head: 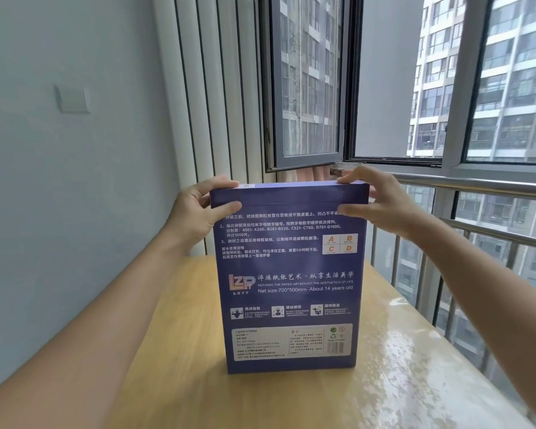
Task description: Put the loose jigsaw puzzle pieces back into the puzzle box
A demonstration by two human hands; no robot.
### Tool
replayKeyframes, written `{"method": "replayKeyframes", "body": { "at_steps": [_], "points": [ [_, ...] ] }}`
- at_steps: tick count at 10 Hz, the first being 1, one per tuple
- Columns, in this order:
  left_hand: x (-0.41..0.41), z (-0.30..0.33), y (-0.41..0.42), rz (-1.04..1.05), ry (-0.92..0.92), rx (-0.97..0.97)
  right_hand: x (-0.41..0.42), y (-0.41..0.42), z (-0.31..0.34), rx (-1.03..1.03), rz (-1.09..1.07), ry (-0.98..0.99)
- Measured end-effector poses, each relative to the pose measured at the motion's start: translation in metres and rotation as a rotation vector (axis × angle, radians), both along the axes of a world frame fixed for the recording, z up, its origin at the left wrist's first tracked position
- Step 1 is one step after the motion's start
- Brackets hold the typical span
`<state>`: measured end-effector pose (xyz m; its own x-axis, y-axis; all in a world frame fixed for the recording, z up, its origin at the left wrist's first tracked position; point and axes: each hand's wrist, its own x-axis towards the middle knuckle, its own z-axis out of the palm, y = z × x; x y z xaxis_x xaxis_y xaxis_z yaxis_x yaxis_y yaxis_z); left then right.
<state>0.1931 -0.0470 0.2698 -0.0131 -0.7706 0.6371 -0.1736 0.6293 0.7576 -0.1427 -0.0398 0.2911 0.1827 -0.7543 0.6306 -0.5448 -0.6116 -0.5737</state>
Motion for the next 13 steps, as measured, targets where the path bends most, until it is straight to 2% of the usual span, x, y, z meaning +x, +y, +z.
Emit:
{"method": "replayKeyframes", "body": {
  "at_steps": [1, 2, 4, 6, 7, 8, 9, 10, 11, 12, 13],
  "points": [
    [0.009, 0.008, 0.006, 0.063, -0.173, -0.070, -0.006, 0.004, 0.006, -0.046, -0.055, 0.150],
    [0.007, -0.002, 0.009, 0.149, -0.164, -0.211, -0.002, 0.006, -0.010, -0.119, -0.043, 0.063],
    [0.003, -0.020, 0.031, 0.160, 0.032, -0.290, -0.006, 0.023, -0.036, -0.421, -0.058, 0.092],
    [0.003, -0.039, 0.045, 0.195, -0.008, -0.347, -0.002, 0.041, -0.060, -0.598, -0.130, 0.142],
    [0.004, -0.056, 0.040, 0.278, -0.155, -0.339, -0.001, 0.037, -0.077, -0.490, -0.113, 0.159],
    [-0.003, -0.087, 0.030, 0.383, -0.360, -0.302, 0.002, 0.023, -0.098, -0.330, -0.159, 0.269],
    [-0.011, -0.146, 0.024, 0.388, -0.584, -0.245, 0.006, 0.010, -0.152, -0.192, -0.166, 0.467],
    [-0.014, -0.211, 0.025, 0.411, -0.707, -0.154, 0.011, 0.012, -0.216, -0.038, -0.190, 0.532],
    [-0.012, -0.249, 0.024, 0.410, -0.758, -0.025, 0.016, 0.011, -0.249, 0.087, -0.187, 0.540],
    [-0.008, -0.267, 0.024, 0.283, -0.849, 0.121, 0.016, 0.005, -0.264, 0.200, -0.112, 0.568],
    [-0.006, -0.243, 0.020, 0.191, -0.820, 0.219, 0.016, -0.003, -0.248, 0.290, -0.093, 0.573]
  ]
}}
